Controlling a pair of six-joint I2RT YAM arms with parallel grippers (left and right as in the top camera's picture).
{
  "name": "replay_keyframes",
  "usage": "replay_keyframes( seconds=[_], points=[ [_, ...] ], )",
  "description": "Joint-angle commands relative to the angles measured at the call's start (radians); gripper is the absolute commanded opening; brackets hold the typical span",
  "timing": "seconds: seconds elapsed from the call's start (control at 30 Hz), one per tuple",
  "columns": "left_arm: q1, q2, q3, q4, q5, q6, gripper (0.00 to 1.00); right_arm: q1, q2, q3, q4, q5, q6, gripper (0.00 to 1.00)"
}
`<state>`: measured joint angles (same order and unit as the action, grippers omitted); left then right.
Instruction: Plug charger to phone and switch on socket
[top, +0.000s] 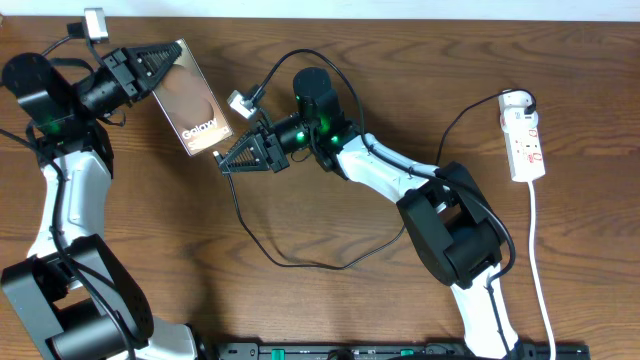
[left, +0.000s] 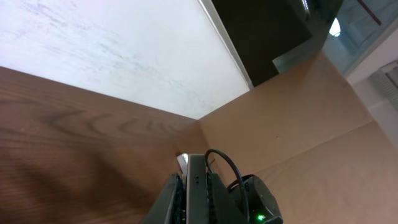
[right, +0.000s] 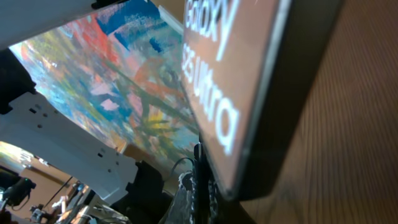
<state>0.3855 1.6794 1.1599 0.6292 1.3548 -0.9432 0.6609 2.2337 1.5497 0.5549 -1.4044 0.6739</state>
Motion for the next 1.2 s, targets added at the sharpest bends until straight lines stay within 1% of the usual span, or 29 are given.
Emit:
replay_keyframes(
  seconds=[0.0,0.23,0.53,0.8,0.9,1.03,1.17],
  points=[
    [0.0,-0.013,0.009,0.009,0.003,-0.03,0.07,0.008,-0.01,0.006,0.003,0.011,0.014,0.01],
    [0.0,-0.013,0.009,0.042,0.032,-0.023,0.08,0.008,-0.01,0.006,0.018,0.016,0.019,0.01],
    [0.0,-0.013,0.009,0.042,0.017,-0.024,0.07,0.008,-0.01,0.006,0.023,0.034,0.023,0.01],
    [0.0,-0.013,0.009,0.043,0.01,-0.027,0.07,0.007,-0.01,0.006,0.117,0.039,0.09,0.01],
    [0.0,-0.013,0.009,0.042,0.01,-0.028,0.07,0.007,-0.01,0.006,0.118,0.044,0.097,0.01],
    [0.0,-0.013,0.009,0.042,0.008,-0.044,0.08,0.008,-0.01,0.006,0.115,0.044,0.097,0.01],
    [0.0,-0.013,0.009,0.043,-0.016,-0.111,0.08,0.008,-0.01,0.006,0.115,0.044,0.097,0.01]
  ],
)
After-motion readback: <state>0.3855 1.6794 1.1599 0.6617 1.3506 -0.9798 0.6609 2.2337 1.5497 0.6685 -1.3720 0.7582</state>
